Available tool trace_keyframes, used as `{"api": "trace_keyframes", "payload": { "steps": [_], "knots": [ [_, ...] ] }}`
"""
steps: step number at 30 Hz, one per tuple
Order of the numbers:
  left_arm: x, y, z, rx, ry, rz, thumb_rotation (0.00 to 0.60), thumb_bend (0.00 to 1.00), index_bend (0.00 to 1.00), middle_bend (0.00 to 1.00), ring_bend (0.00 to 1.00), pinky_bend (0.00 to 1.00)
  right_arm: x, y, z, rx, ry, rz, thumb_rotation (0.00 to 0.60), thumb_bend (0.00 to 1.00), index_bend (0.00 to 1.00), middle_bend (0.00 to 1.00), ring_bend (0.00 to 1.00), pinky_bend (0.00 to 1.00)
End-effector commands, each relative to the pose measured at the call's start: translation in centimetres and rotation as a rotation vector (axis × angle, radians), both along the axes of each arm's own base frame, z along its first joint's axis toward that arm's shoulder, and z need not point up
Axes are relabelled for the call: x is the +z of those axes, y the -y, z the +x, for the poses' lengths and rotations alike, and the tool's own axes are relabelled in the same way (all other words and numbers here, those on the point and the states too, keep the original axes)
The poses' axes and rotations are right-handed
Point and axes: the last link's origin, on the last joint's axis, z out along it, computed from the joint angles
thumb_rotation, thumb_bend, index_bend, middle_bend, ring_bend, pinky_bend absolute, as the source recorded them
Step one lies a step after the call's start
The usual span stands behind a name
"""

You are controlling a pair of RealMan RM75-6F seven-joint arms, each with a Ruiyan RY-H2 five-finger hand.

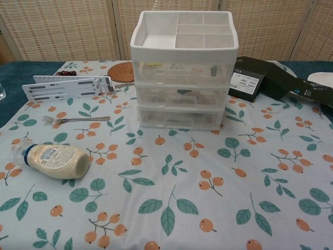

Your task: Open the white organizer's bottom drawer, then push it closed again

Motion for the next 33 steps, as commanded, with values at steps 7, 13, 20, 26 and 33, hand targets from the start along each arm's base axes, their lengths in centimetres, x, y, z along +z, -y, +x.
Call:
{"api": "trace_keyframes", "payload": {
  "steps": [7,13,20,26,33],
  "knots": [
    [0.1,-0.1,0.1,0.003,0.009,0.003,0.600,0.34,0.17,0.11,0.13,0.14,-1.1,0.7,1.0,0.027,0.027,0.073,0.600,0.32,0.01,0.24,0.18,0.16],
    [0.0,-0.4,0.3,-0.010,0.013,0.001,0.600,0.34,0.17,0.11,0.13,0.14,-3.2,2.3,3.4,0.070,0.135,0.169,0.600,0.32,0.01,0.28,0.25,0.28],
    [0.5,-0.3,0.1,0.001,0.007,0.018,0.600,0.34,0.18,0.11,0.13,0.14,-6.1,3.2,6.9,-0.012,0.392,0.350,0.600,0.36,0.05,0.45,0.48,0.60],
    [0.8,-0.2,-0.1,0.003,0.008,0.023,0.600,0.34,0.18,0.11,0.13,0.14,-7.8,3.8,9.2,-0.132,0.647,0.509,0.600,0.42,0.05,0.68,0.81,0.86],
    [0.8,-0.1,-0.1,0.003,0.008,0.022,0.600,0.34,0.17,0.11,0.13,0.14,-9.9,5.5,10.5,-0.212,0.841,0.631,0.600,0.53,0.05,0.87,1.00,0.99]
  ]
}}
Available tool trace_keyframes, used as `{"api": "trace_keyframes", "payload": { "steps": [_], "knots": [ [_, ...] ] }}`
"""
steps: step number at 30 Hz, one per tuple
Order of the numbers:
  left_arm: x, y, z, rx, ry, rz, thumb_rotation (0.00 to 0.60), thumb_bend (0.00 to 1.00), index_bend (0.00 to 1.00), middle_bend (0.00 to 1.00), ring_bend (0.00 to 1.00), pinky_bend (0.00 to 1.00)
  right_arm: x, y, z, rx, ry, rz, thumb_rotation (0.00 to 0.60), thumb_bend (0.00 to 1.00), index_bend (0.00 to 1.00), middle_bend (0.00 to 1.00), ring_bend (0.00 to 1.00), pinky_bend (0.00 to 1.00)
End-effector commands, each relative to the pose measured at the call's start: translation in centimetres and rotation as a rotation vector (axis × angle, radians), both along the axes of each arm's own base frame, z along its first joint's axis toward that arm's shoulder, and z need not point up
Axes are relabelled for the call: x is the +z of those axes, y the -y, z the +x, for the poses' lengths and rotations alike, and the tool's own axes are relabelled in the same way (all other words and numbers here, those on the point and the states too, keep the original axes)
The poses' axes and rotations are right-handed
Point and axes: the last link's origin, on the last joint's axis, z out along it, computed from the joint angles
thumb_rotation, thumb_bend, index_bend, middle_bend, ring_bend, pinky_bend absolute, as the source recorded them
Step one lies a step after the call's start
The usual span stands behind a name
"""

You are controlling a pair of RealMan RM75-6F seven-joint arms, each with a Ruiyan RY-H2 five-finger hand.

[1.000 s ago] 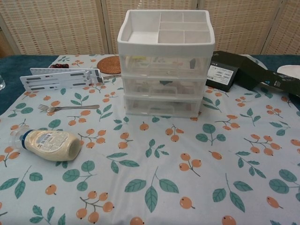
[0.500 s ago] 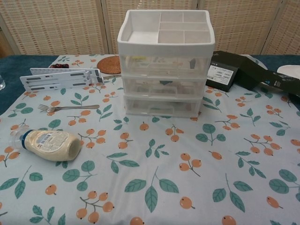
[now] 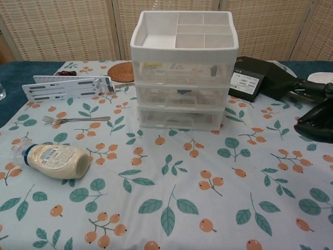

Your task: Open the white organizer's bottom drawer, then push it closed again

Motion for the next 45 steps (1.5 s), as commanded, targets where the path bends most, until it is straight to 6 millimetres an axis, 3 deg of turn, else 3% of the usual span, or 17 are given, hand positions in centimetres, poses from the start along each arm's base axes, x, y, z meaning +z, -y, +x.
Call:
{"api": "trace_keyframes", "payload": {
  "steps": [1,9,27,45],
  "knots": [
    [0.0,0.0,0.0,0.001,-0.001,-0.003,0.600,0.34,0.17,0.11,0.13,0.14,-1.4,1.4,1.3,-0.041,0.101,0.076,0.600,0.55,0.05,0.88,1.00,1.00],
    [0.0,0.0,0.1,0.002,0.000,-0.002,0.600,0.34,0.18,0.11,0.13,0.14,-4.1,3.5,3.0,-0.135,0.264,0.175,0.600,0.67,0.05,0.92,1.00,1.00],
    [0.0,-0.3,-0.2,0.016,-0.012,-0.021,0.600,0.34,0.18,0.11,0.13,0.14,-9.7,6.5,5.1,-0.243,0.431,0.288,0.600,0.70,0.05,0.92,1.00,1.00],
    [0.2,-0.6,0.0,0.018,-0.018,-0.023,0.600,0.34,0.17,0.11,0.13,0.14,-12.6,9.3,6.6,-0.250,0.475,0.304,0.600,0.70,0.05,0.92,1.00,1.00]
  ]
}}
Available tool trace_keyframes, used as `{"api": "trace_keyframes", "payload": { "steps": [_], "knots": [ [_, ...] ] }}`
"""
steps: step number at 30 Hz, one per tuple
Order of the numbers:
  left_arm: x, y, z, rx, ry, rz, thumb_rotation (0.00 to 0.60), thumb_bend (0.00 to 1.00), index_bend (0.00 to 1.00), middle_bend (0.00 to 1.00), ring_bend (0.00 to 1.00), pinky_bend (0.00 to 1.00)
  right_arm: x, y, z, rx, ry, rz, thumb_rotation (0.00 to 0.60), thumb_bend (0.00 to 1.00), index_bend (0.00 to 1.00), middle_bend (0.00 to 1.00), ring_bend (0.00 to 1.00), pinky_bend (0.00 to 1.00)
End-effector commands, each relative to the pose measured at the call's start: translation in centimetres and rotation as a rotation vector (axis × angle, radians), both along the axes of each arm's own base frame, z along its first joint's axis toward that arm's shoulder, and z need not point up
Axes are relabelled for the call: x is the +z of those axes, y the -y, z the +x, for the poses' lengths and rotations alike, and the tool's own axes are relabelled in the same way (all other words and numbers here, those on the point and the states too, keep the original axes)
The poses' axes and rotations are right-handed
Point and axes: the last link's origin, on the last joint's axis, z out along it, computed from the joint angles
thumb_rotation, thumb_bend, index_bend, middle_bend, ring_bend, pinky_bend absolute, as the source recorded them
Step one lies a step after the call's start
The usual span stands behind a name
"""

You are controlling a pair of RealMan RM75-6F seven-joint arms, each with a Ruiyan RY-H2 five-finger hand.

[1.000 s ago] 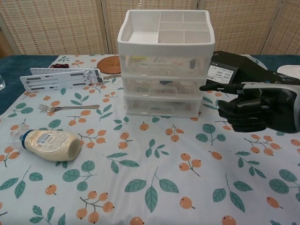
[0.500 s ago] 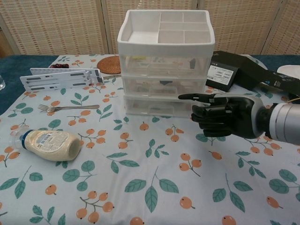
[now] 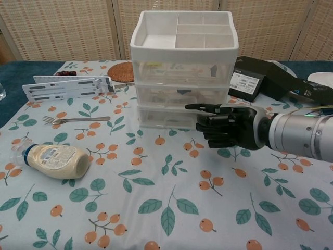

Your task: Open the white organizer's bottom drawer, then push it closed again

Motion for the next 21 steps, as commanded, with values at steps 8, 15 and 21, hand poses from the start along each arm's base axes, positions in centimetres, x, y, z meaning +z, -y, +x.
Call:
{"api": "trace_keyframes", "payload": {
  "steps": [8,15,21],
  "knots": [
    [0.2,0.0,-0.2,0.010,-0.002,0.004,0.600,0.34,0.18,0.11,0.13,0.14,-1.0,1.4,1.1,0.002,0.008,0.005,0.600,0.70,0.05,0.92,1.00,1.00],
    [0.2,0.0,-0.2,0.011,-0.003,0.004,0.600,0.34,0.18,0.11,0.13,0.14,-1.7,2.1,1.8,0.015,0.000,0.004,0.600,0.70,0.05,0.92,1.00,1.00],
    [0.3,-0.1,-0.4,0.021,-0.004,0.008,0.600,0.34,0.17,0.11,0.13,0.14,-2.2,2.6,2.2,0.016,-0.005,0.006,0.600,0.70,0.05,0.92,1.00,1.00]
  ]
}}
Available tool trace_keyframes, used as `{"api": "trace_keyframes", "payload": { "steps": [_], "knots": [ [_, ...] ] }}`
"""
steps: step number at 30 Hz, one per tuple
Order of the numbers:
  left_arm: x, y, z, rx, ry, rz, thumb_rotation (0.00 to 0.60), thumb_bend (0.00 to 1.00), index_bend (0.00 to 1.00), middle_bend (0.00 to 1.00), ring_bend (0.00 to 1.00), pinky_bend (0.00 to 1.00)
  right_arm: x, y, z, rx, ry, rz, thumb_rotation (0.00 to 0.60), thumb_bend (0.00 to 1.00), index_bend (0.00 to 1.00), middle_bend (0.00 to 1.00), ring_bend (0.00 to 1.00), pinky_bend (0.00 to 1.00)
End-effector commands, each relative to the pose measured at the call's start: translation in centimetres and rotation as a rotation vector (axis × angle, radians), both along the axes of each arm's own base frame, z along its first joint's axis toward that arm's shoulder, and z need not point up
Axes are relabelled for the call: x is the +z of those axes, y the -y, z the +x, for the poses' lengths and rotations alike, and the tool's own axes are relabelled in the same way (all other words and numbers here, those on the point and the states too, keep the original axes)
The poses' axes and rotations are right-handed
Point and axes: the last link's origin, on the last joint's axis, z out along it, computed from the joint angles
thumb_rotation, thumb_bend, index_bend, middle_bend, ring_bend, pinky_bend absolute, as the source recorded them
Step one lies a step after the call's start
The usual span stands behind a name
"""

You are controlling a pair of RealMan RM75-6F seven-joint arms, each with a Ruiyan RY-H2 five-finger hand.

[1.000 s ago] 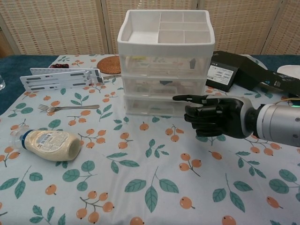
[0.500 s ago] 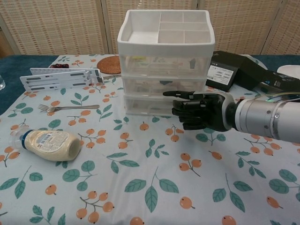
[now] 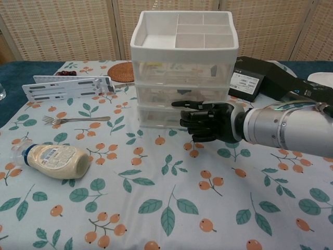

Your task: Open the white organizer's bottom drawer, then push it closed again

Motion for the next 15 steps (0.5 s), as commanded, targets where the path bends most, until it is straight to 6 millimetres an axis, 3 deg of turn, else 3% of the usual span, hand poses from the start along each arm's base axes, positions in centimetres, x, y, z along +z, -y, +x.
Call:
{"api": "trace_keyframes", "payload": {
  "steps": [1,15],
  "knots": [
    [0.02,-0.01,-0.05,0.003,-0.002,-0.001,0.600,0.34,0.17,0.11,0.13,0.14,-0.24,0.18,0.21,0.001,-0.003,0.002,0.600,0.70,0.05,0.92,1.00,1.00],
    [0.03,-0.04,-0.20,0.006,-0.002,-0.001,0.600,0.34,0.17,0.11,0.13,0.14,-0.97,0.78,1.10,0.015,-0.014,0.014,0.600,0.71,0.05,0.92,1.00,1.00]
  ]
}}
